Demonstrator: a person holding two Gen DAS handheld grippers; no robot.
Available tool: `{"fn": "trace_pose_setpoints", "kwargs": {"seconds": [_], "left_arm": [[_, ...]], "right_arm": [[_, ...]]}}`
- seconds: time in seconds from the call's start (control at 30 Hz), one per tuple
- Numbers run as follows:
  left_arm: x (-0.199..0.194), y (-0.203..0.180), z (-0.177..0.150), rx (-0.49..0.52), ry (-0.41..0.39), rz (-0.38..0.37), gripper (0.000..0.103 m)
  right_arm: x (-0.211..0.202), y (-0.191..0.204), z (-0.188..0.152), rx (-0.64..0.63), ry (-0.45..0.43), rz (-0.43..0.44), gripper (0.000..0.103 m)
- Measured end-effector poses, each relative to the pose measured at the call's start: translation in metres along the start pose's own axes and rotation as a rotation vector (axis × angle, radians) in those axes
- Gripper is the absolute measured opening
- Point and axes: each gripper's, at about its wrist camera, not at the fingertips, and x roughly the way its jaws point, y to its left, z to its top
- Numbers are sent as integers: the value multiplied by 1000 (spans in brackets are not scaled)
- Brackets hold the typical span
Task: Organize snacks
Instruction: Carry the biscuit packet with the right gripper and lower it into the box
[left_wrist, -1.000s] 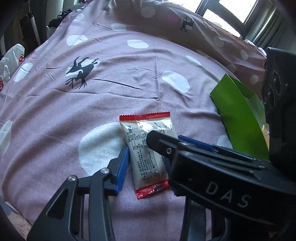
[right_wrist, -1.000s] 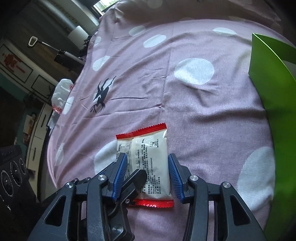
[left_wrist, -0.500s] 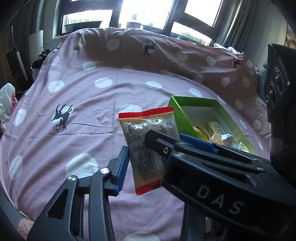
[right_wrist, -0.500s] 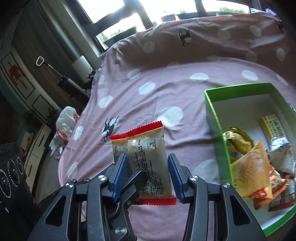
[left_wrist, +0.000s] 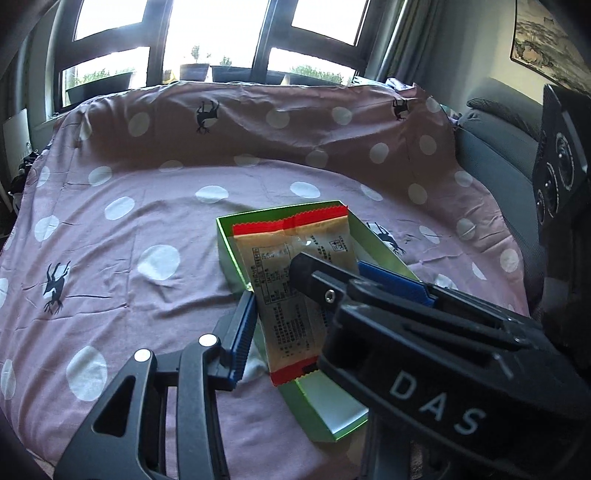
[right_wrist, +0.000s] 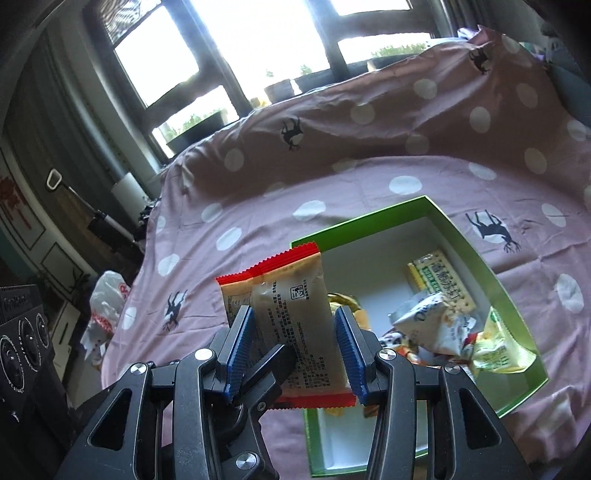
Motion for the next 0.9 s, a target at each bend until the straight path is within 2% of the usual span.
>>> {"fn": "trace_pose_setpoints", "kwargs": {"seconds": [0.17,0.43,0.9], "left_arm": [[26,-11,0,-8,59,-44,41],[54,-25,-1,-10,119,-56,41],[77,-35,-4,-6,167,-52,41]], "right_arm": [[4,-25,1,33,13,-48,49],[18,-54,1,77,75,-67,49],[33,-81,-2,157,156,-79,49]]}}
